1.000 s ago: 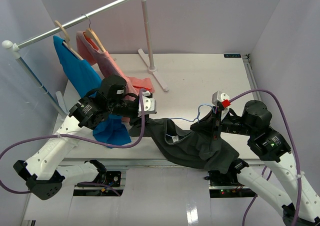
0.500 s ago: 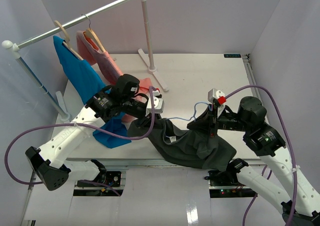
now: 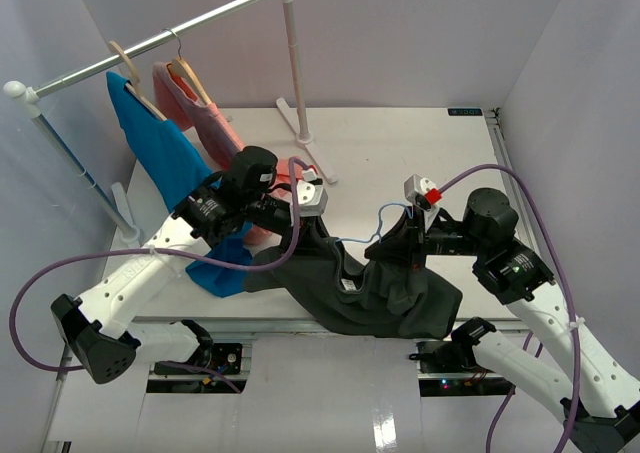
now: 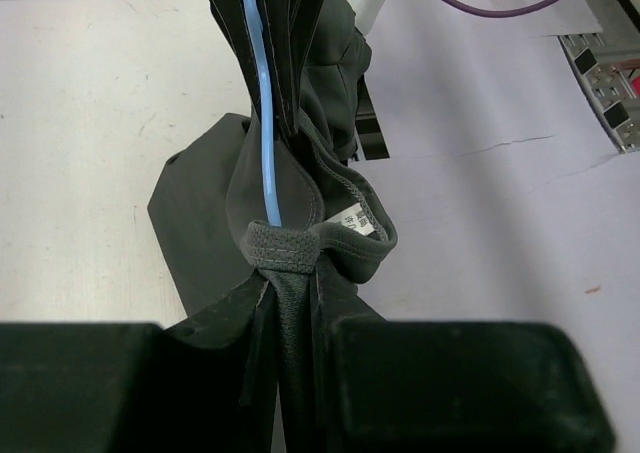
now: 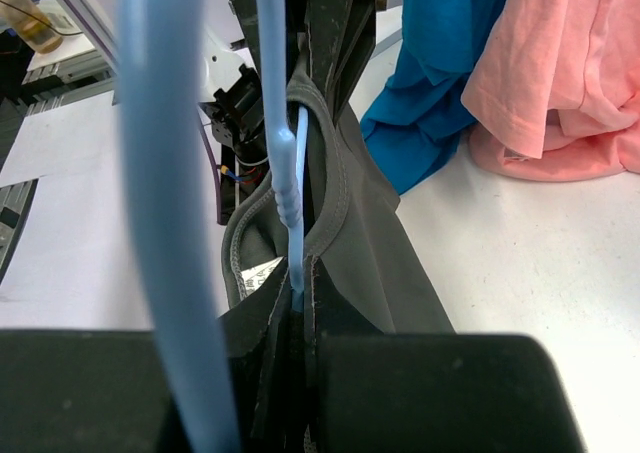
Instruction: Place the t-shirt on the hanger
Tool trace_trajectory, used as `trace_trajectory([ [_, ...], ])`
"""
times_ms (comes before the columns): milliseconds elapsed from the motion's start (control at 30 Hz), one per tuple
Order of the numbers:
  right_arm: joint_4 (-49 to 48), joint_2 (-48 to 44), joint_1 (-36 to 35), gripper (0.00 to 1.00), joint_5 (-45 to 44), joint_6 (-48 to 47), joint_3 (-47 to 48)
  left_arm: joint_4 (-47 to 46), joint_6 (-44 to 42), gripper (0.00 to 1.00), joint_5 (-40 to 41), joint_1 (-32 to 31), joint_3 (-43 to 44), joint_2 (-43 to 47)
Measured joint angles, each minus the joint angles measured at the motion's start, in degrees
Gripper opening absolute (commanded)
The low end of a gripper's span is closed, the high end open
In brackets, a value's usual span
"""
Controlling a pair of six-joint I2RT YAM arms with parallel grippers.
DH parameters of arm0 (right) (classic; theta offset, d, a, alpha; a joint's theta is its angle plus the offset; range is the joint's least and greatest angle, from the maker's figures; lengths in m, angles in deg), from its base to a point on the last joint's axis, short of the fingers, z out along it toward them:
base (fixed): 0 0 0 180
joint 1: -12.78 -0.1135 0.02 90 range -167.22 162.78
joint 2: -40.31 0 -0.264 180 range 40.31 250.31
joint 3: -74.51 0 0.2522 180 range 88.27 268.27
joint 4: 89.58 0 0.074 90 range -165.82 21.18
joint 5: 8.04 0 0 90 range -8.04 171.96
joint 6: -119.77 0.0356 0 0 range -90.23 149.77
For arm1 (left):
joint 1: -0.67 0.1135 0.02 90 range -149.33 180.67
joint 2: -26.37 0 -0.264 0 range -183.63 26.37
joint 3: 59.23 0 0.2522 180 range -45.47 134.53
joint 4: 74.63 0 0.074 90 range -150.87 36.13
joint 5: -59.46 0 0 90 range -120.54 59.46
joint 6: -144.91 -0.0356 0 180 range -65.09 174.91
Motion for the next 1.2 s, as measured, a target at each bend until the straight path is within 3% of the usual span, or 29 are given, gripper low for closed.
trace_trajectory([
  [100, -0.6, 0.5, 0.0, 0.08, 0.1, 0.5, 0.0, 0.0, 2.4, 0.2, 0.0, 0.0, -0.2, -0.8],
  [133, -0.7, 0.5, 0.0, 0.08, 0.0, 0.7, 0.0, 0.0, 2.9, 0.06, -0.1, 0.0, -0.2, -1.2],
  [167, -1.0, 0.6, 0.0, 0.08, -0.2, 0.8, 0.0, 0.1, 3.2, 0.0, -0.1, 0.0, -0.2, -1.7],
  [433, 0.0, 0.4, 0.1, 0.15, -3.4, -0.1, -0.3, -0.8, 7.3, 0.0, 4.1, 0.0, -0.2, -3.2],
  [600, 0.3, 0.2, 0.1, 0.32, -6.8, -1.9, -0.3, -3.2, 10.0, 0.0, 8.0, -0.3, -1.8, -1.5],
  [767, 1.7, -0.2, 0.1, 0.39, -9.6, -3.4, -0.3, -6.1, 12.5, 0.0, 11.9, -0.5, -5.9, 3.0],
  [1067, 3.8, -1.9, 0.1, 0.62, -13.7, -4.5, -0.2, -9.1, 15.2, 0.0, 17.9, -0.5, -9.1, 9.6],
  [1200, 6.0, -3.0, 0.1, 0.63, -18.2, -4.5, 0.2, -9.7, 16.6, 0.0, 22.4, -0.5, -10.8, 11.5],
])
